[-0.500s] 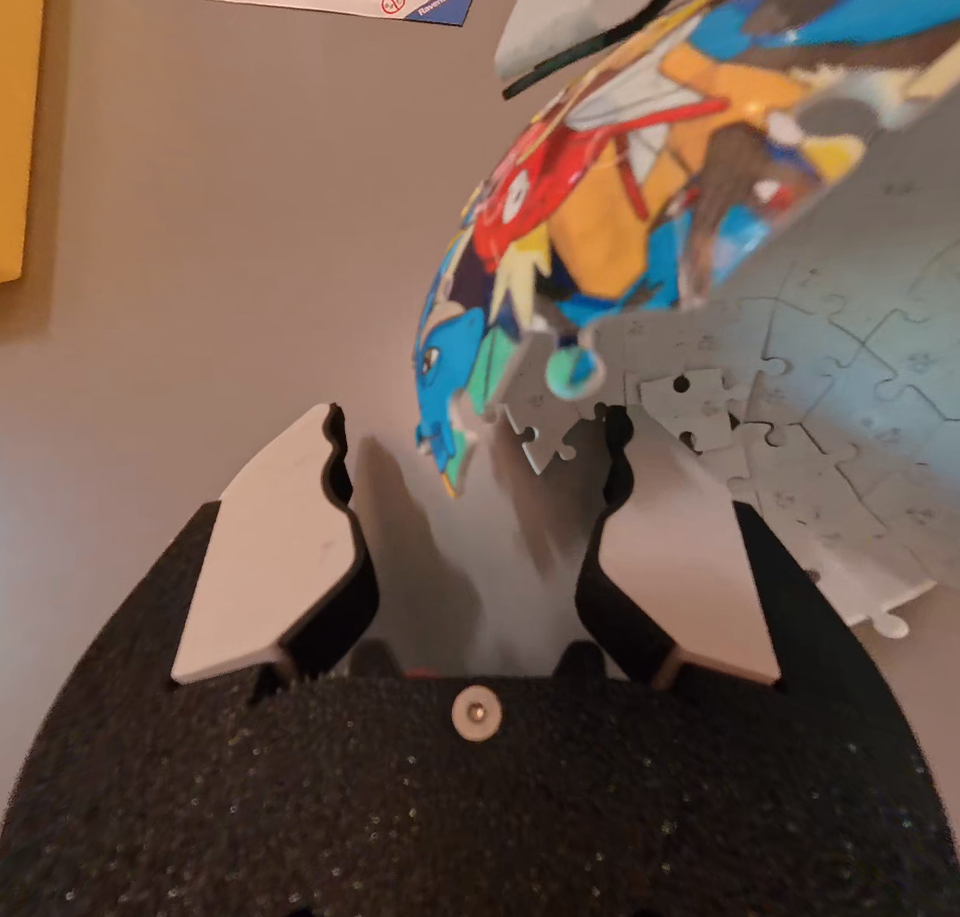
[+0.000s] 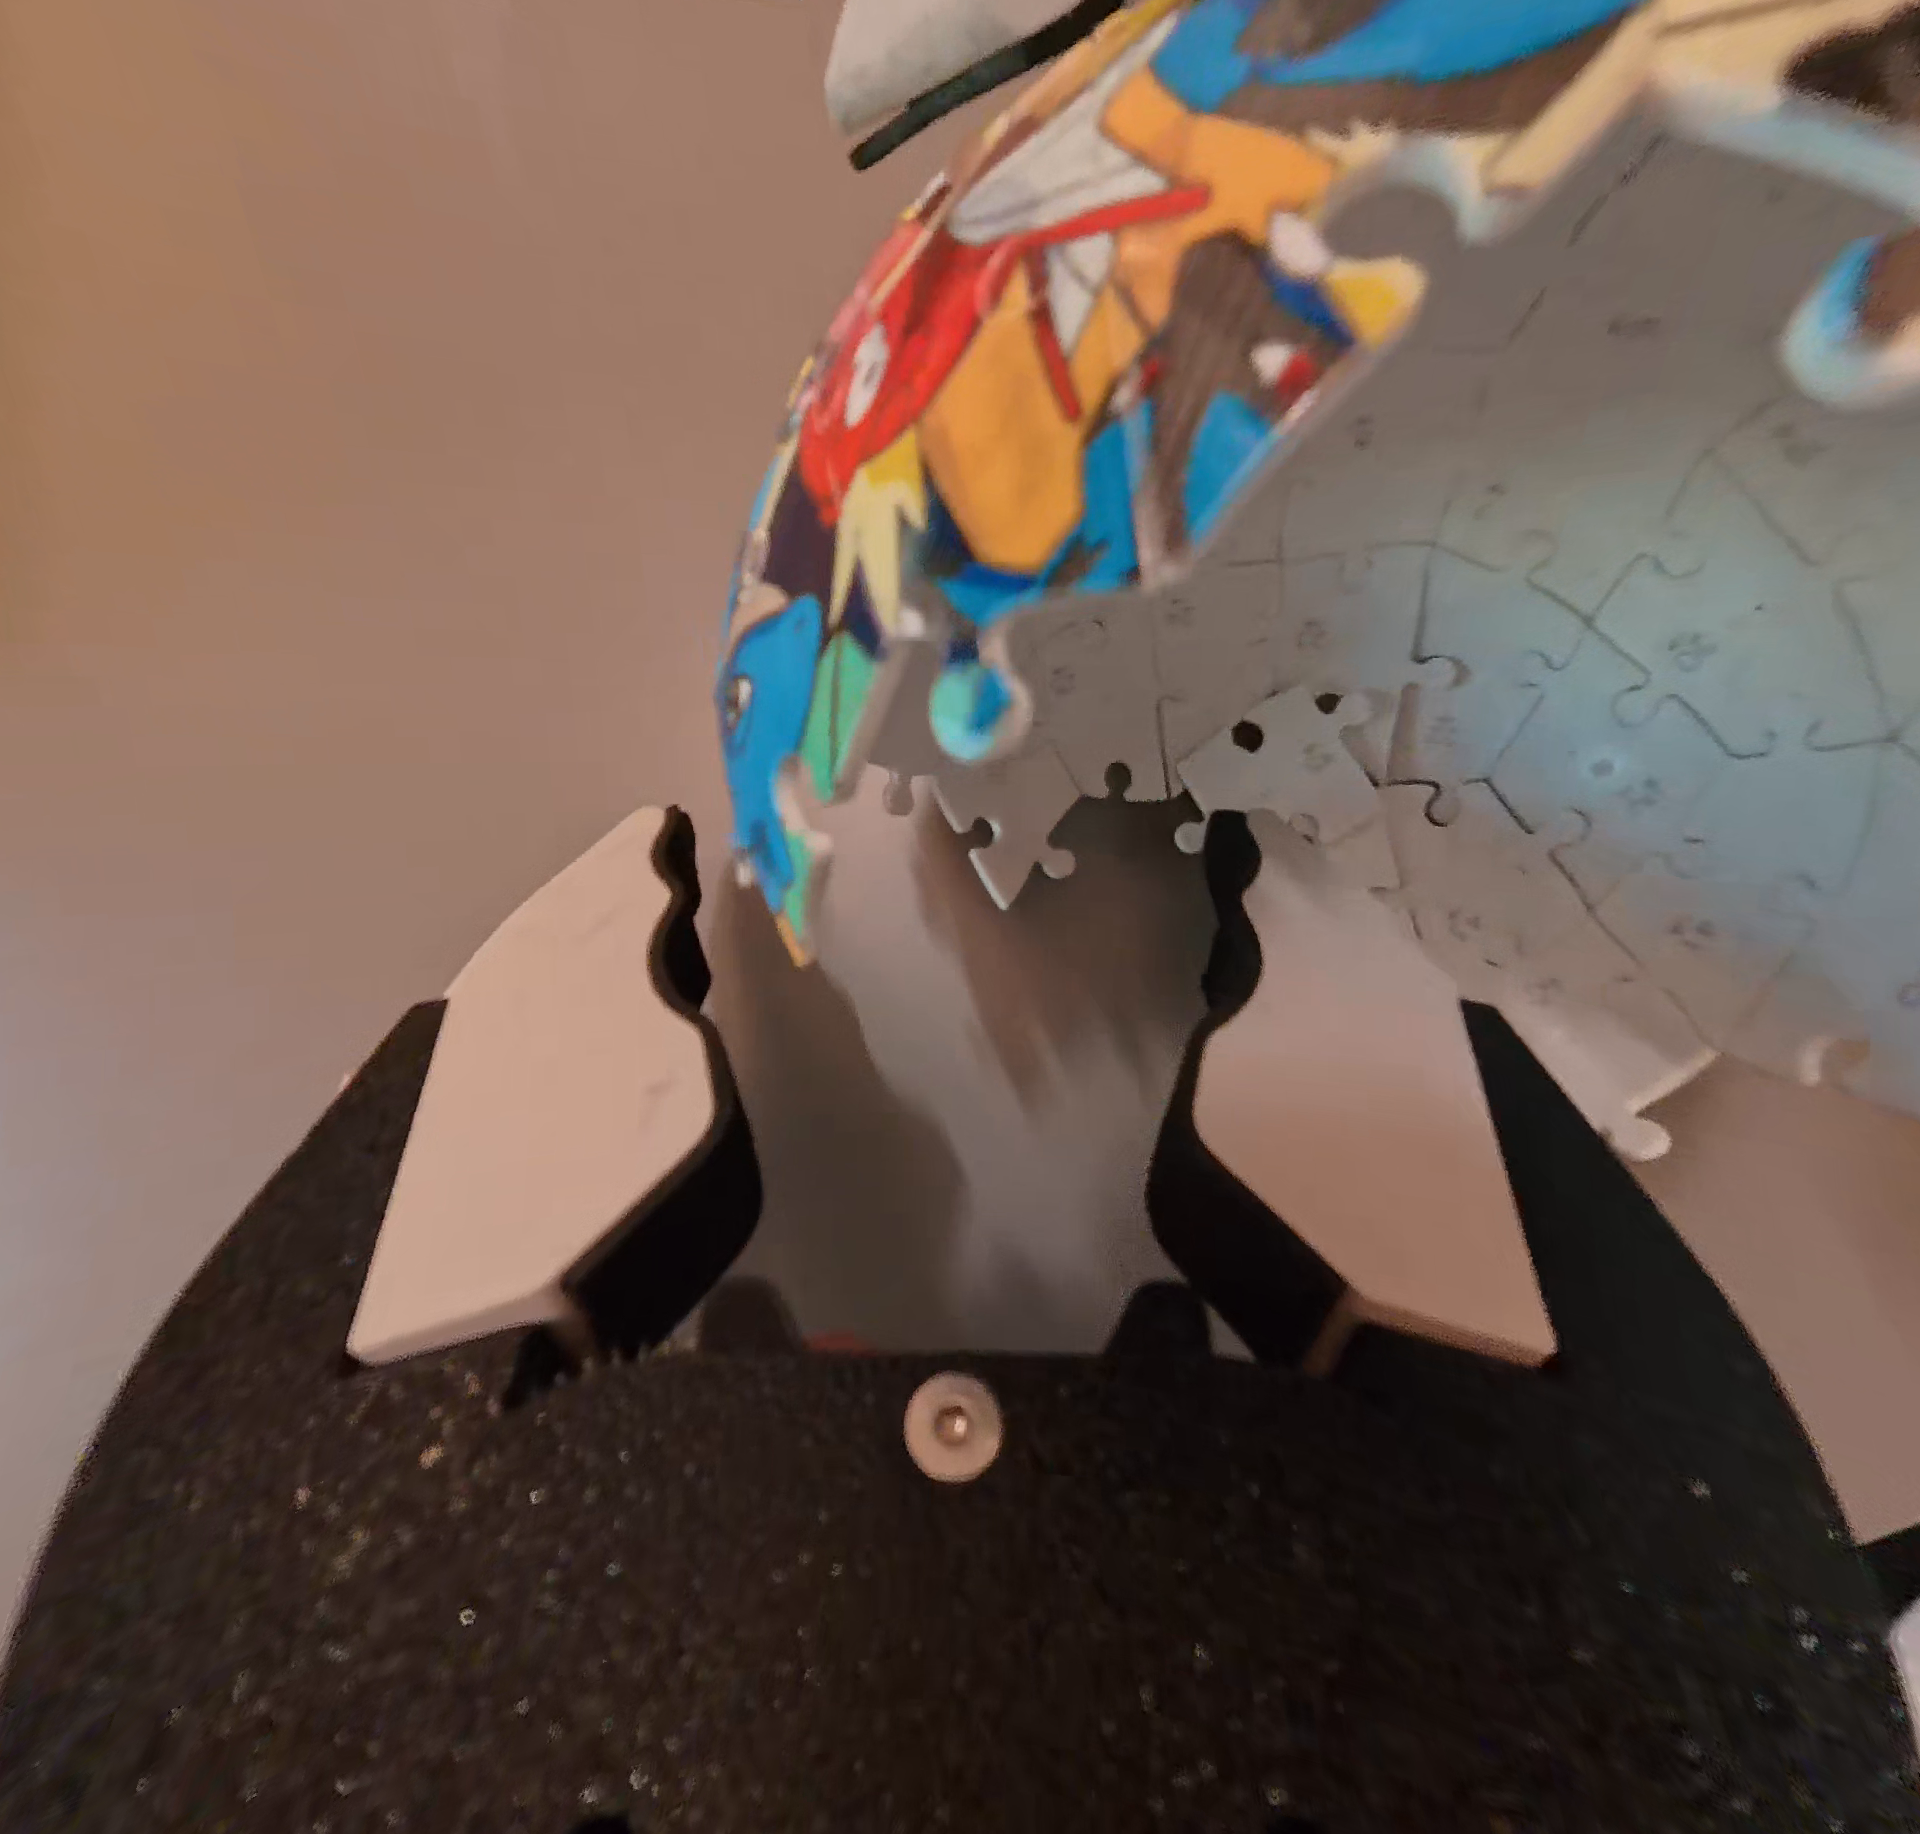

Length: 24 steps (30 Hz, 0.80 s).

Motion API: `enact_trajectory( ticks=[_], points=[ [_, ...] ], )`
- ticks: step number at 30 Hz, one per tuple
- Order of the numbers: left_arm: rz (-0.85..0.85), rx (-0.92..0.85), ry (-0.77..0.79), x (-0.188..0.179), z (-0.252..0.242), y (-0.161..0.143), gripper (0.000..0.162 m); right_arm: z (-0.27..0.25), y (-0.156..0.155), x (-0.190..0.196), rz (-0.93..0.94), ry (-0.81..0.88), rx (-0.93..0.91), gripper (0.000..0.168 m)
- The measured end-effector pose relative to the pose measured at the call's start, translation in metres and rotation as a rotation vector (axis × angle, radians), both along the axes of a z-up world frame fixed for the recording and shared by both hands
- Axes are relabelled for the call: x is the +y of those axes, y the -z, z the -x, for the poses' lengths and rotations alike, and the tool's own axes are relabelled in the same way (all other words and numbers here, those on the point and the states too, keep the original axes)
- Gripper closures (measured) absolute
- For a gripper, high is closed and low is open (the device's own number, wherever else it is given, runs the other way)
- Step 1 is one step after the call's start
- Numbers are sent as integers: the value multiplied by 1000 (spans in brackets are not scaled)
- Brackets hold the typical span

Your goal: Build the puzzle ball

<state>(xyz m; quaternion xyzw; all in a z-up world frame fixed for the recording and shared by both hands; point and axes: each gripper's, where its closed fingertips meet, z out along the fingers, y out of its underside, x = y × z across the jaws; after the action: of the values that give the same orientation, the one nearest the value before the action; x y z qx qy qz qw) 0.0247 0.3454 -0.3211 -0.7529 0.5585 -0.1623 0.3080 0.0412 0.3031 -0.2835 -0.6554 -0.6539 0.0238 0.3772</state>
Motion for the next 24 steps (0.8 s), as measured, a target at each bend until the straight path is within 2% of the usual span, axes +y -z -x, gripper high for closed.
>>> enact_trajectory(
  ticks=[18, 24],
  points=[
    [4, 27, 9, -3, -1, 5, 69, 0, 0, 0, -4, -3, -6, 24],
    [12, -39, -14, -1, -5, -3, 69, 0, 0, 0, -5, -3, -6, 24]
  ],
)
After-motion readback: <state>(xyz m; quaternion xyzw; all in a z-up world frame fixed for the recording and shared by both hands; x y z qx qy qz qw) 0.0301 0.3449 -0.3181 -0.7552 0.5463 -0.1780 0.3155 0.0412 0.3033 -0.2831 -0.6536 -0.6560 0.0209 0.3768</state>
